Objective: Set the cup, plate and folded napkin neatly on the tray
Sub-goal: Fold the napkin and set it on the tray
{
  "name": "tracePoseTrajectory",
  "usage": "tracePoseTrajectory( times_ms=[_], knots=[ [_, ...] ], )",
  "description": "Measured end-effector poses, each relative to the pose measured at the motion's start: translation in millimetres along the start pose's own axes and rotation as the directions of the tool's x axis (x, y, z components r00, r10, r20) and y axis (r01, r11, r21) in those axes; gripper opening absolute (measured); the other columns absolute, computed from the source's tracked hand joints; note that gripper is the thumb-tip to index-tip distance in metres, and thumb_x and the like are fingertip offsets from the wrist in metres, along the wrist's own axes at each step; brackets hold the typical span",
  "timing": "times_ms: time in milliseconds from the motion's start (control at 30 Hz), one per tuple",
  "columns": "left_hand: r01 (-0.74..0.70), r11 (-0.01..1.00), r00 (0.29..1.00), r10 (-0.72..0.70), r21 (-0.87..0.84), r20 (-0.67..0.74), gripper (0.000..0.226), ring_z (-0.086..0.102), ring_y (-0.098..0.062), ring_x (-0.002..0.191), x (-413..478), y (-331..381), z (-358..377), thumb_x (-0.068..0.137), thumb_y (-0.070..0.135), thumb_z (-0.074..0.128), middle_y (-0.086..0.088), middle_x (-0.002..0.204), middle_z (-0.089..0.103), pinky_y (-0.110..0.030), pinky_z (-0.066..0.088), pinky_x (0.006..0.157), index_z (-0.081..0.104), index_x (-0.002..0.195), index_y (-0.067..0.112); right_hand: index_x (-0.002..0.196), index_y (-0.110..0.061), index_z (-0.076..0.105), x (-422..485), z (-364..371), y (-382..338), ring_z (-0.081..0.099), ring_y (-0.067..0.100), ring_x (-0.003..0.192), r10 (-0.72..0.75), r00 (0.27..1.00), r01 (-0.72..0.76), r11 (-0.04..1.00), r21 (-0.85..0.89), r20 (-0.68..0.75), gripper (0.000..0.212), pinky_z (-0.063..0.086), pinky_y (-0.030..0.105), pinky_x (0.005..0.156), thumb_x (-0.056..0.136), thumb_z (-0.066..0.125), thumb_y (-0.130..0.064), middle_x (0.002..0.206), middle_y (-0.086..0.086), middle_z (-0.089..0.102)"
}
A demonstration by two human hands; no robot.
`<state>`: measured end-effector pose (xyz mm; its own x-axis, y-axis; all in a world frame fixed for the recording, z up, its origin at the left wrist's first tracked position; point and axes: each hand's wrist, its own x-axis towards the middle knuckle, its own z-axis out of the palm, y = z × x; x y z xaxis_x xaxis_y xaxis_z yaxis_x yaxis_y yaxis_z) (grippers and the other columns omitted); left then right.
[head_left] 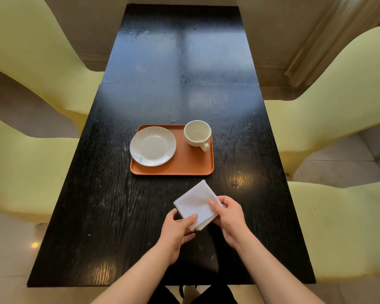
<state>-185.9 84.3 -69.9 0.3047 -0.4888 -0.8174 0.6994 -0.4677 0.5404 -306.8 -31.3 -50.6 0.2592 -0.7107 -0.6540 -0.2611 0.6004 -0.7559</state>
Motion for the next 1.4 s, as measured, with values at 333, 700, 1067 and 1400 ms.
tracePoseTrajectory(
  times_ms=[333,700,1067,1400],
  knots=[
    [-0.129,0.991,0.992,0.129,0.020,-0.008,0.030,0.076,-0.028,0.091,-1,30,-4,0.085,0.004,0.075,-0.012,0.104,0.077,-0.038,0.063,0.071,0.068,0.114,0.009,0.106,-0.009,0.072,-7,13,-6,0.077,0.024,0.096,0.030,1.000,-0.030,0.991,0.131,0.000,0.012,0.066,0.035,0.070,0.097,0.068,-0.016,0.104,0.010,0.078],
    [-0.181,0.961,0.975,0.203,0.210,-0.087,0.018,0.076,-0.023,0.087,26,81,0,0.088,0.010,0.073,-0.007,0.104,0.074,-0.034,0.064,0.067,0.067,0.101,0.021,0.098,-0.018,0.072,23,30,-32,0.079,0.016,0.079,-0.037,0.998,0.027,0.983,-0.179,-0.052,0.006,0.065,0.028,0.065,0.093,0.075,-0.018,0.096,0.002,0.077],
    [-0.150,0.937,0.961,0.213,0.315,-0.176,0.040,0.068,-0.023,0.095,93,132,13,0.091,0.007,0.067,-0.007,0.118,0.067,-0.040,0.062,0.082,0.060,0.130,0.009,0.096,-0.020,0.070,88,62,-53,0.076,0.018,0.076,0.010,0.988,-0.047,0.970,-0.237,-0.155,0.011,0.068,0.035,0.070,0.091,0.077,-0.026,0.096,0.000,0.073],
    [-0.169,0.820,0.946,0.291,0.547,-0.144,0.023,0.070,-0.019,0.087,114,141,18,0.091,0.012,0.063,0.007,0.093,0.070,-0.043,0.061,0.086,0.071,0.112,0.019,0.090,-0.028,0.062,110,68,-48,0.074,0.016,0.070,0.009,0.973,-0.079,0.951,-0.299,-0.230,0.015,0.066,0.031,0.069,0.091,0.077,-0.027,0.093,-0.005,0.068]
  ],
)
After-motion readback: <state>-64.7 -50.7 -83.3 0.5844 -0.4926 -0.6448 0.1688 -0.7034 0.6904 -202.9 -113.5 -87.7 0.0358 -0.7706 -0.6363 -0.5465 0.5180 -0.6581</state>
